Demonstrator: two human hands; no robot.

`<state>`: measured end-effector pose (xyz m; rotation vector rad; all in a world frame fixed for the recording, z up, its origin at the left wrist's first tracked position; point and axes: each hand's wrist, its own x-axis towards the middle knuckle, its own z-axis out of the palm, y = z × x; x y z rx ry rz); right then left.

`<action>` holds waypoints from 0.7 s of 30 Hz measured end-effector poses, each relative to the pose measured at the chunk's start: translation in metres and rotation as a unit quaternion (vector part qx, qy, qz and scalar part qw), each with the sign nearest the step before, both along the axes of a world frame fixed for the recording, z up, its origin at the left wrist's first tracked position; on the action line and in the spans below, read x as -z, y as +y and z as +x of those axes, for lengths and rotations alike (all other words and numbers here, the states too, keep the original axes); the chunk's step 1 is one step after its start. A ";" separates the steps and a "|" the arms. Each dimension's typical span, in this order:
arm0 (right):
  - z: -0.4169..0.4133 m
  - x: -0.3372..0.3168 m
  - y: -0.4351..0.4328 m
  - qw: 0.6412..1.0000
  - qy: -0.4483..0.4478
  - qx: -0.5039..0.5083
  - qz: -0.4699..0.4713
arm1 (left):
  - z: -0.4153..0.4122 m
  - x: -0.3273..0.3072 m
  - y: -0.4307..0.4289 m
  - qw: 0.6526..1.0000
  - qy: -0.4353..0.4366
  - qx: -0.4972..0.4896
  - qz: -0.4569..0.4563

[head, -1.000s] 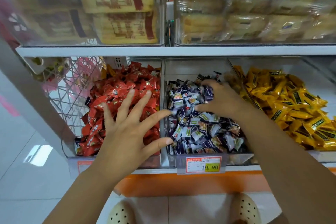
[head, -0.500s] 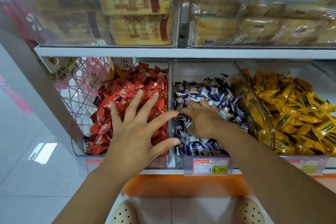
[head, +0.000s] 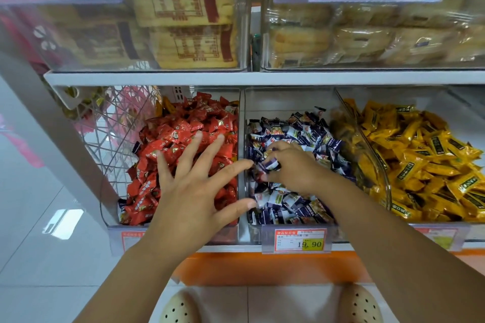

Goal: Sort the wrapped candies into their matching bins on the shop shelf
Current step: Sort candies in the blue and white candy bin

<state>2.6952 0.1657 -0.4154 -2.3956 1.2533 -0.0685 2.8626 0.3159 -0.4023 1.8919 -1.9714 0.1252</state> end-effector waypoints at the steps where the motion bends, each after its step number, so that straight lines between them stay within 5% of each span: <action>1: -0.005 -0.009 -0.001 0.998 -0.040 0.009 0.044 | 0.000 0.000 0.000 1.000 0.003 0.000 0.001; 7: -0.038 -0.053 0.008 0.950 -0.204 0.065 0.228 | -0.005 -0.006 -0.002 0.998 0.063 0.003 -0.016; 15: -0.045 -0.049 0.022 0.885 -0.282 0.023 0.370 | -0.036 -0.012 -0.021 0.998 0.040 0.006 -0.057; 18: -0.049 -0.051 0.020 0.894 -0.275 0.034 0.352 | -0.041 -0.012 -0.024 0.996 0.038 0.003 -0.075; 21: -0.062 -0.063 0.011 0.941 -0.217 0.041 0.257 | -0.035 -0.017 -0.020 0.990 0.070 -0.002 -0.122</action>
